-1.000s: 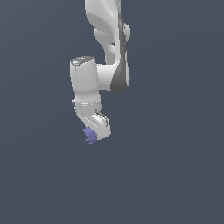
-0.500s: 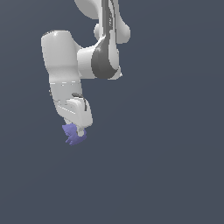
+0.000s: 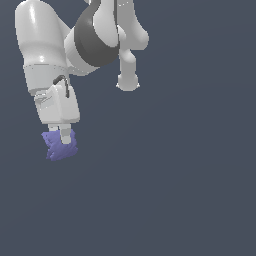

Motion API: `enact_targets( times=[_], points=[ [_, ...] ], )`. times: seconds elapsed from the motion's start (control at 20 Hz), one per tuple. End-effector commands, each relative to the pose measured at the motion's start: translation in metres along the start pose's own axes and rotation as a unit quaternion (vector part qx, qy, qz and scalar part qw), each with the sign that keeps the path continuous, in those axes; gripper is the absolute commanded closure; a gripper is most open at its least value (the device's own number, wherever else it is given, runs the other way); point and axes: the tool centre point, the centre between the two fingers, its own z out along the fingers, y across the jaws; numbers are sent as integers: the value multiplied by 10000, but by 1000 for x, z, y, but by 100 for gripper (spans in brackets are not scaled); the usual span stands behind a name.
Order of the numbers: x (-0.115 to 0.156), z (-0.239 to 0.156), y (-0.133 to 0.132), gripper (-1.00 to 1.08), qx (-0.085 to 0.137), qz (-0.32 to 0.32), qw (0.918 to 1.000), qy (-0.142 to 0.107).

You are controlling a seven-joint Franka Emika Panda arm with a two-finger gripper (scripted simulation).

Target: Pick up the object and move it to a goal position.

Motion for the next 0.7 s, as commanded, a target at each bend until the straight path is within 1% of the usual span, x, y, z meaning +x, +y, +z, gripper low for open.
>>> enact_targets(
  times=[0.0, 0.35, 0.65],
  points=[
    [16, -13, -5, 108, 192, -42, 9997, 112],
    [54, -48, -15, 108, 676, -136, 9969, 381],
    [76, -70, -20, 108, 966, -189, 9937, 536]
  ],
)
